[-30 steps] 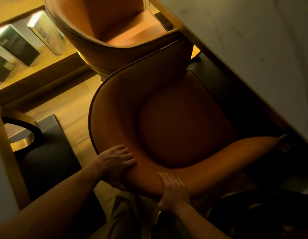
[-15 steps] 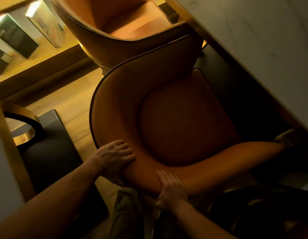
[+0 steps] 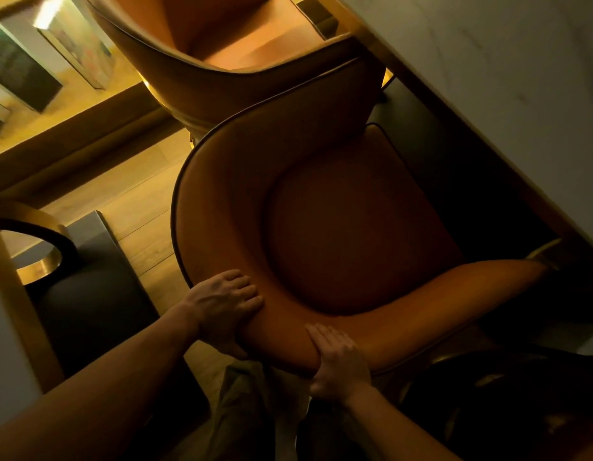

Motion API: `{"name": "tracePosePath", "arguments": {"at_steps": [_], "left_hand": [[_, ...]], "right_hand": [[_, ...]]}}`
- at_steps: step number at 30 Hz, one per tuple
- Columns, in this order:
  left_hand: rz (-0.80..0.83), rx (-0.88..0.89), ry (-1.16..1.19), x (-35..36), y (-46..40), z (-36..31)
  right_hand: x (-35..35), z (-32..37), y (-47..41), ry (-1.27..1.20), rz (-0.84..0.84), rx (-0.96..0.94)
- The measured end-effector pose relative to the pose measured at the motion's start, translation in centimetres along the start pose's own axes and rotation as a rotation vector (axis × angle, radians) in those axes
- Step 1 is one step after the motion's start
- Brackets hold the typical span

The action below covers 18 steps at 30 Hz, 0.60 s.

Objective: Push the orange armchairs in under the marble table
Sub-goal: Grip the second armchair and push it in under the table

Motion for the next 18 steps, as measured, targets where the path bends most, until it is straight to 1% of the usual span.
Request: {"name": "tracePosePath", "arguments": {"at_steps": [6,10,13,16,18], "left_hand": [[-0.011,-0.013,-0.013,-0.2,0.0,0.0],[0.001,-0.032,-0.012,-0.4,0.0,-0.2],[0.004,-0.043,-0.019,-0.5,0.0,-0.2],[-0.029,-0.031,-0.023,-0.9,0.0,-0.4],[-0.052,-0.016,-0.04,-1.1,0.2,-0.5]], "right_hand": [[-0.4,0.2,0.1,-0.008,-0.001,-0.015],[-0.3,-0.3,0.4,-0.023,0.015,-0.079],[-0.5,-2.3,0.8,0.077,0.049,-0.125],[-1.1,-5.4,1.4,0.251,0.104,-0.072],[-1.3,-6.6,1.5,0.309,0.108,-0.053]]}}
Point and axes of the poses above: each hand's wrist, its own y-axis away from the middle knuckle, its own x-axis out of the palm, z = x × y, the point moved 5 cm from there along -y, towards the middle knuckle, and after that the axes turned 1 degree about x, right-handed, at the moved point
